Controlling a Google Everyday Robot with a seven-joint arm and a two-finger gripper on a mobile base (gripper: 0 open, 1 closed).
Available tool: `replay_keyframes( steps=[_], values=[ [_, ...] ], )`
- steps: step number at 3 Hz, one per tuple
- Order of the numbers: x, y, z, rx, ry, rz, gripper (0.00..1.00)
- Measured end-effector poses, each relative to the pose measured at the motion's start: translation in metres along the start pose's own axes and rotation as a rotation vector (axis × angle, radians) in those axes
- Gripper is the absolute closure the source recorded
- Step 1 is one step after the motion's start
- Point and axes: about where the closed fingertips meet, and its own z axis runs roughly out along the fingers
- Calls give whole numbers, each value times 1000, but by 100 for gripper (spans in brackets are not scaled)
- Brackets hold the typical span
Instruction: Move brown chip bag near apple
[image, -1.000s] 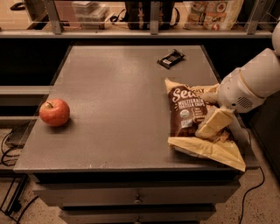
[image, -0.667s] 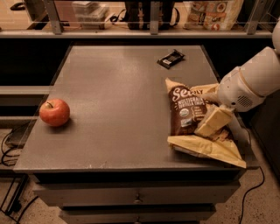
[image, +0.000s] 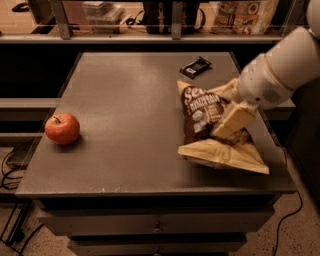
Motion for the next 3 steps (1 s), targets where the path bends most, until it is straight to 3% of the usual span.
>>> replay_keyframes(
  steps=[1, 2, 3],
  values=[
    [-67, -4, -22, 0, -103, -111, 100],
    [-76, -6, -29, 13, -118, -121, 100],
    [-71, -6, -25, -5, -110, -99, 100]
  ],
)
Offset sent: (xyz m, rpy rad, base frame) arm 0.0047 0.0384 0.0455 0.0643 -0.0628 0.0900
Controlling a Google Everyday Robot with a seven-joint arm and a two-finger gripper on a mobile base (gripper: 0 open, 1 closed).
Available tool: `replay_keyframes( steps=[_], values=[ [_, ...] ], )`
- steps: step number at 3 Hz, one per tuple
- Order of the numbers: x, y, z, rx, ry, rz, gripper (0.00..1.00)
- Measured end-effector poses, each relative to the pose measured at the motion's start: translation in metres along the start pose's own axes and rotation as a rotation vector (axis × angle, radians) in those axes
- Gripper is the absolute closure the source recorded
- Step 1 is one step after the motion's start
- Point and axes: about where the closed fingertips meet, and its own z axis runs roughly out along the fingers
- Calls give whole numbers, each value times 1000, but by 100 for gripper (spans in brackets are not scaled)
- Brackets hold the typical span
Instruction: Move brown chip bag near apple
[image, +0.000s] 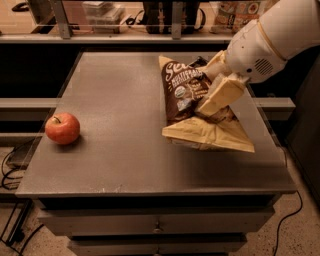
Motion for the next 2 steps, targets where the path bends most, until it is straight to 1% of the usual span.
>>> replay_keyframes(
  steps=[1, 2],
  values=[
    [-27, 7, 21, -32, -44, -45, 100],
    [-67, 16, 51, -82, -123, -104, 100]
  ],
)
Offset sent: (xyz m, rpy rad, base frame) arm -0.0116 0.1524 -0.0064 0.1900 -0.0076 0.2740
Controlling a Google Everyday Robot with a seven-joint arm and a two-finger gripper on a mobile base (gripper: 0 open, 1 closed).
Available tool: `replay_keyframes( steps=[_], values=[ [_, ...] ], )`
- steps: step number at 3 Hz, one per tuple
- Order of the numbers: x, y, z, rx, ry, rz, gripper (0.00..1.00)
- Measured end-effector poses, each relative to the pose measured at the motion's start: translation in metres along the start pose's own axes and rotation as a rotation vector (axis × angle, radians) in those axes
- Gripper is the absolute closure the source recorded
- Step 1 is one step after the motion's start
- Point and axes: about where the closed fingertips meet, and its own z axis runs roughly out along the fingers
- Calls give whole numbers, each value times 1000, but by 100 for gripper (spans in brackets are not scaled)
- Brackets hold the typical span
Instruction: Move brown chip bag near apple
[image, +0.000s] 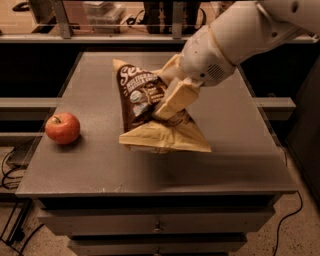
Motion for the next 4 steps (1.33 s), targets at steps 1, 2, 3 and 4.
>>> replay_keyframes(
  steps=[1, 2, 3, 4],
  values=[
    [-35, 6, 43, -66, -52, -57, 100],
    [-57, 4, 83, -101, -63, -89, 83],
    [-64, -9, 109, -88, -42, -95, 59],
    [-66, -25, 118, -37, -61, -77, 36]
  ],
)
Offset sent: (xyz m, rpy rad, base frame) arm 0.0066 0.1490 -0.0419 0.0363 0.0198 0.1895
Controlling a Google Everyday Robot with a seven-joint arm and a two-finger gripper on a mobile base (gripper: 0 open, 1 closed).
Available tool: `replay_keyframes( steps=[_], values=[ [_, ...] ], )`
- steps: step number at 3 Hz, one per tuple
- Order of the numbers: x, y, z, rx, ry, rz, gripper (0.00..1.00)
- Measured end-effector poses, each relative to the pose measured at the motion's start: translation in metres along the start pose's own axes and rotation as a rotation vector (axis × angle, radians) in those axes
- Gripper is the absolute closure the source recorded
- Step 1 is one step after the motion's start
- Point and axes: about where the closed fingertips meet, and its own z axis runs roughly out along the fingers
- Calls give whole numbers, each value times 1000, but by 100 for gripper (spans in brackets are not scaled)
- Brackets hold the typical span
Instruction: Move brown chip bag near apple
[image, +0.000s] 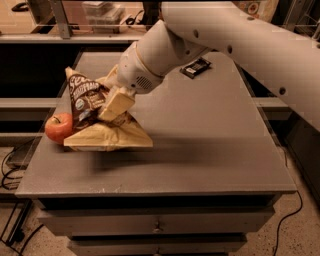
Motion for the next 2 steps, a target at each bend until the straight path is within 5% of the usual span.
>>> replay_keyframes(
  steps=[2],
  values=[
    [-4, 2, 1, -2, -1, -7, 0]
  ],
)
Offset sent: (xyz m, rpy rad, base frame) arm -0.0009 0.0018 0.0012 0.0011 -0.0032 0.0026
